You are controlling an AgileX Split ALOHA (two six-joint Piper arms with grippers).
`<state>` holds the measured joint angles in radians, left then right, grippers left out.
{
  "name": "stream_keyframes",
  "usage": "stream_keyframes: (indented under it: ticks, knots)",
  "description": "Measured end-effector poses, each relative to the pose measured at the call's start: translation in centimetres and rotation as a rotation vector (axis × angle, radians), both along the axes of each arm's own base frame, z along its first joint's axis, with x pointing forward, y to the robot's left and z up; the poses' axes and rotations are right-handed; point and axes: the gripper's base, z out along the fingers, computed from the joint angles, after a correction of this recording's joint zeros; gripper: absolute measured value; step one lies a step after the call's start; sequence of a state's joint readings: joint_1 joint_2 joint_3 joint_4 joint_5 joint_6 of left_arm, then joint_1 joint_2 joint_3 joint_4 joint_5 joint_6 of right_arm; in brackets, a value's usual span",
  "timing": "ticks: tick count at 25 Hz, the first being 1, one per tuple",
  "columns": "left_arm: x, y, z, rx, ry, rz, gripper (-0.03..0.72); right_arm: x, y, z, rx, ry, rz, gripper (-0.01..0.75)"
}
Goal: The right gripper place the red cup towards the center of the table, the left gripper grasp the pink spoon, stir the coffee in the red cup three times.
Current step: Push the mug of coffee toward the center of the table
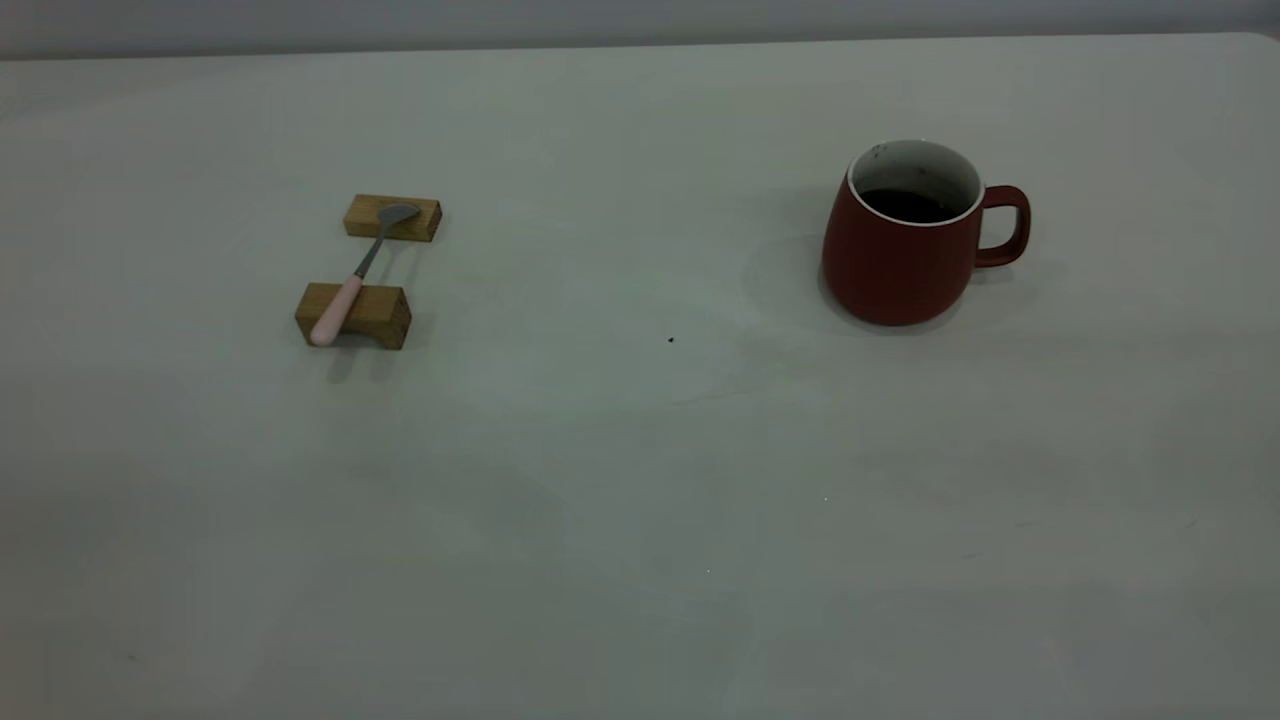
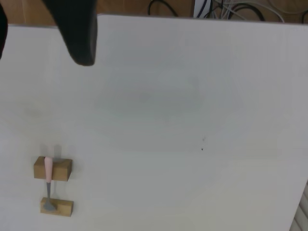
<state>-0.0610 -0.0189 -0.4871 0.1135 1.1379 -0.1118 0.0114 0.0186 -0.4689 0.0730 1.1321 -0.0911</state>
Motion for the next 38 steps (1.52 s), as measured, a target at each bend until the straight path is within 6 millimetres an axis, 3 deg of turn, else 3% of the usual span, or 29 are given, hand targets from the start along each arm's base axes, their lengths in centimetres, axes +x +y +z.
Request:
stream_keyframes:
  ticks: [33,35,38]
  knots:
    - [0.0,0.0,0.0,0.0,0.0,0.0,0.432,0.0,0.0,0.0,0.015,-0.001,-0.007,0.243]
    - [0.0,0.0,0.0,0.0,0.0,0.0,0.432,0.2,0.0,0.5,0.036,0.019,-0.02,0.276]
    - [0.0,0.0,0.0,-0.001,0.0,0.001,0.432,1.7,0.0,2.3,0.025,0.089,-0.019,0.425]
